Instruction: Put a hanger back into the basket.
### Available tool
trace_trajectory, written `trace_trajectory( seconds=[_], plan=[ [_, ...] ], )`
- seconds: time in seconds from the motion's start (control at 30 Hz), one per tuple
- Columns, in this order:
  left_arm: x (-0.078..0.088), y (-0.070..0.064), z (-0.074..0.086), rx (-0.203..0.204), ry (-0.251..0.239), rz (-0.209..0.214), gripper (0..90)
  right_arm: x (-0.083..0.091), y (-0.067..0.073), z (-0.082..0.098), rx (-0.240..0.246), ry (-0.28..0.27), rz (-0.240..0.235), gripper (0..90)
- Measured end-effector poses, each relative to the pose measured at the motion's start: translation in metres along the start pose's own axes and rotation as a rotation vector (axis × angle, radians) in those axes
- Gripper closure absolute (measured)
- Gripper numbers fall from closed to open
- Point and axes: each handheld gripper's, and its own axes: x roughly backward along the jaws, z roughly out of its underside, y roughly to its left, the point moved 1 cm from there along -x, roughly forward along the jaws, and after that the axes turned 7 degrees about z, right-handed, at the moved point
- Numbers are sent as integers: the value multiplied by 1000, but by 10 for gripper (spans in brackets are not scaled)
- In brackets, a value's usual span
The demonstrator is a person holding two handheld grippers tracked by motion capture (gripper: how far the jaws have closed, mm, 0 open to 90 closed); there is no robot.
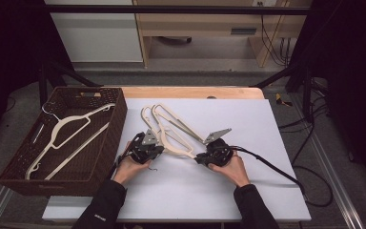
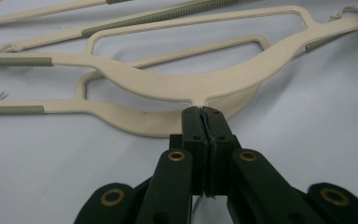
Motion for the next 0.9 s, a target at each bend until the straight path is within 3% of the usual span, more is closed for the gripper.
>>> trace_trajectory(
  seconds=[0.23, 0.33, 0.63, 0.77, 0.9],
  plan=[
    [5, -9, -7, -9, 46, -30, 885, 1, 5, 3, 33, -4, 4, 788],
    [5, -12, -8, -16, 75, -38, 885, 3, 7, 3, 34, -33, 12, 731],
    [11, -27, -18, 0, 109, -51, 885, 8, 11, -3, 60, -193, 82, 403],
    [14, -34, -25, 10, 110, -46, 885, -4, 19, -6, 95, -183, 111, 329],
    [17, -40, -29, 28, 108, -38, 884, -17, 27, -6, 131, -150, 132, 349]
  ],
)
